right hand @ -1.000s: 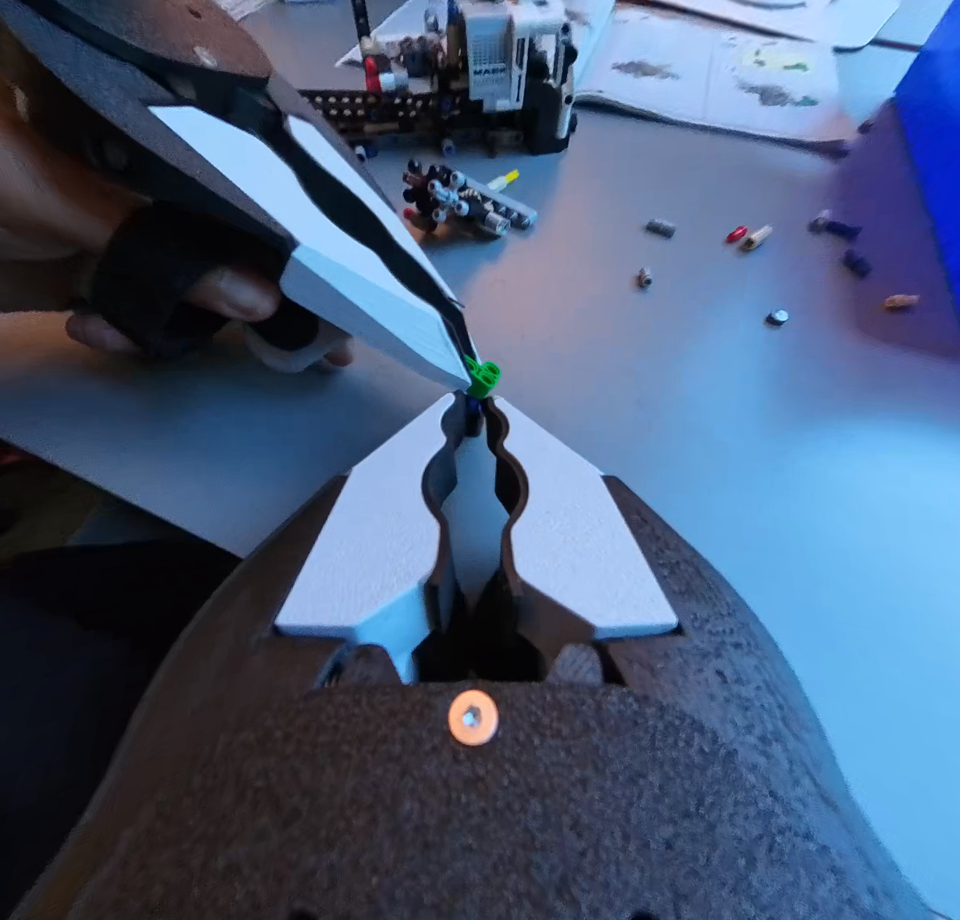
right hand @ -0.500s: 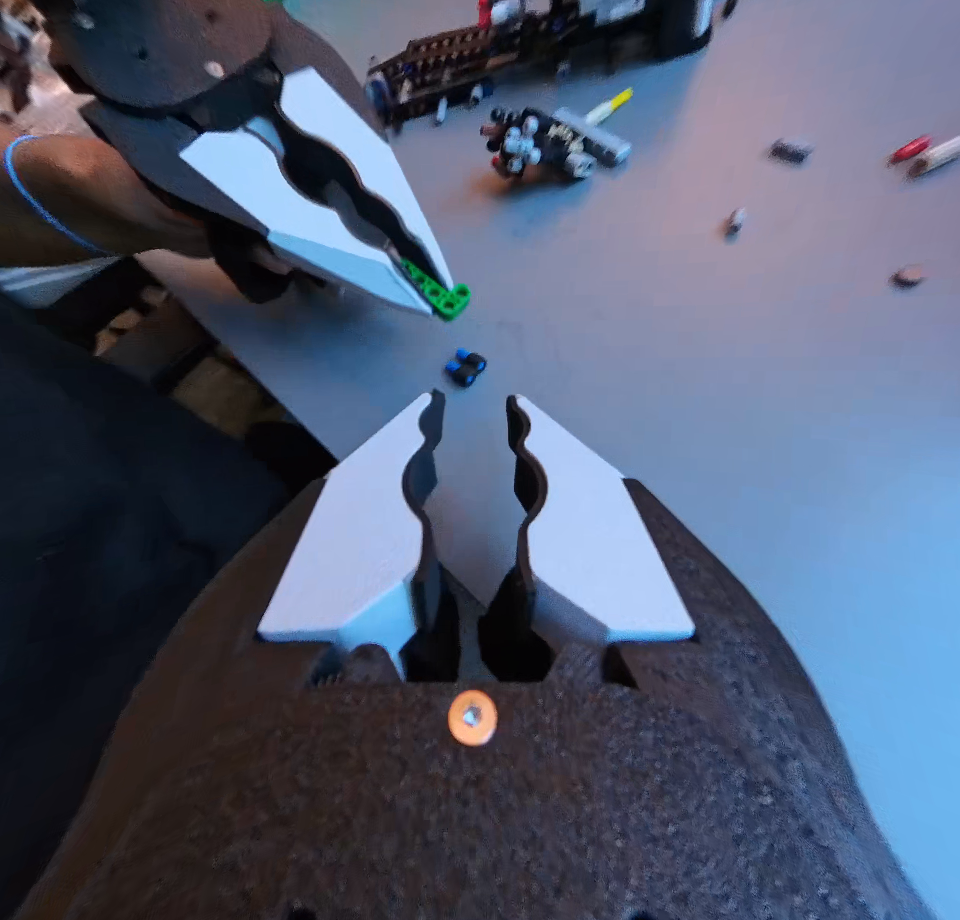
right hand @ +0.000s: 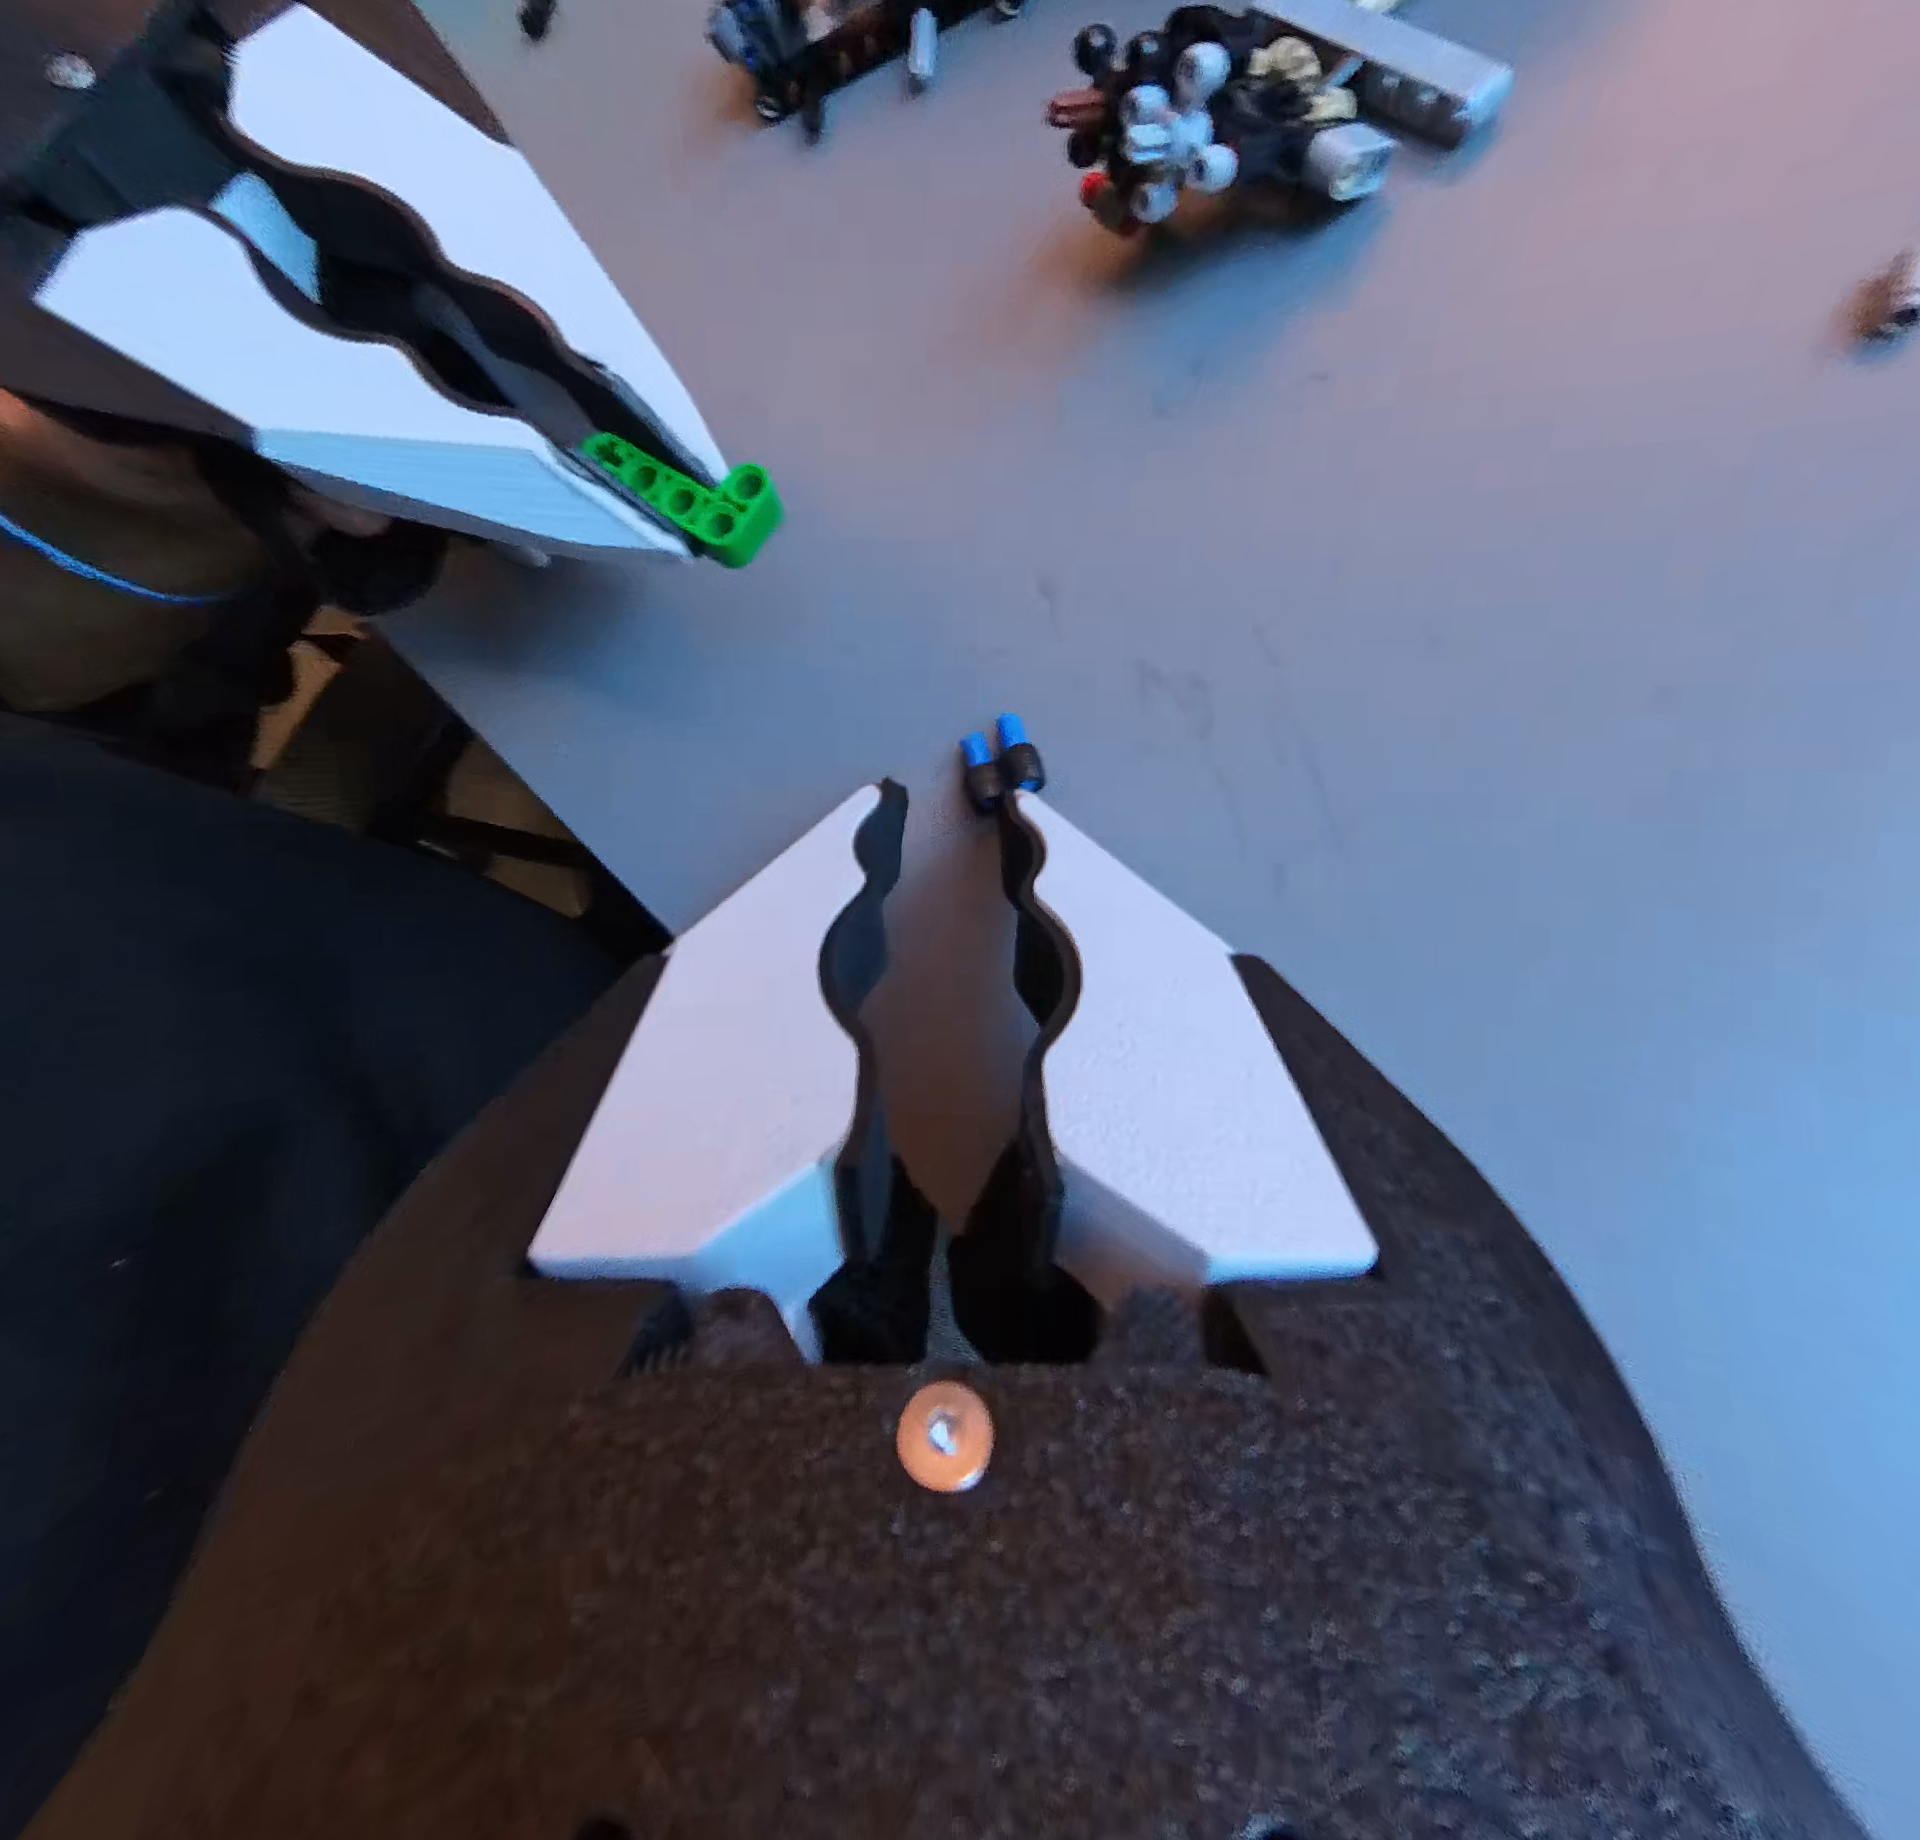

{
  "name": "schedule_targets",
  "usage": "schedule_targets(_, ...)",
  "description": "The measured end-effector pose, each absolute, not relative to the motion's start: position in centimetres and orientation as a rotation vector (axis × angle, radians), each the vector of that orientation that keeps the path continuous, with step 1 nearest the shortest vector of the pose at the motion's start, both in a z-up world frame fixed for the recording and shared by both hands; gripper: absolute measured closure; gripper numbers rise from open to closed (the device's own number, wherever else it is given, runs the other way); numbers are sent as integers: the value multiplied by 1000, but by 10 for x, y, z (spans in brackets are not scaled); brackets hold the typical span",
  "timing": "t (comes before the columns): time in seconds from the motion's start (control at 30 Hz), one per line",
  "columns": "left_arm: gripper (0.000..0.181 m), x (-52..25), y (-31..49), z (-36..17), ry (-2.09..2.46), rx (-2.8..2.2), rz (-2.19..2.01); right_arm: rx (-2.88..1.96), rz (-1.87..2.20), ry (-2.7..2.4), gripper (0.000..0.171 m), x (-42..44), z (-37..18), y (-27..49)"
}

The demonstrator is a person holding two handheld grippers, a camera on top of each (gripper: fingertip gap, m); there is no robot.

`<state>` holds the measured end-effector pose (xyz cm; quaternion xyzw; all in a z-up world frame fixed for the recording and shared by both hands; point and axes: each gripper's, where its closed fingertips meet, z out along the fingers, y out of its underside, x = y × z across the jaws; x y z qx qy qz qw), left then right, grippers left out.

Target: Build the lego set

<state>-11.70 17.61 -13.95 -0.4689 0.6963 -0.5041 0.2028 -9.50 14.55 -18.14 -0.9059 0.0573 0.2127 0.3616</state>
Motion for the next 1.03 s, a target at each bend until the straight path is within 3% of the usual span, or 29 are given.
schedule_targets(0.23, 176, -129, 187, -140, 1913, -1296, -1348, -2303, 301, -218, 145, -83, -182, 143)
schedule_targets(0.33, 176, -129, 189, -139, 1898, -1306, -1346, -2268, 118, -304, 147, -81, -186, 148)
schedule_targets(0.77, 176, -114, 182, -111, 1732, -1319, -1624, -2236, 76, -344, 157, -85, -185, 164)
schedule_targets(0.9, 176, -103, 199, -69, 1226, -1442, -2101, -2026, 117, -315, 157, -86, -135, 185)
schedule_targets(1.03, 177, -109, 229, -41, 754, -1259, -2429, -1776, 615, -170, 158, -96, -69, 202)
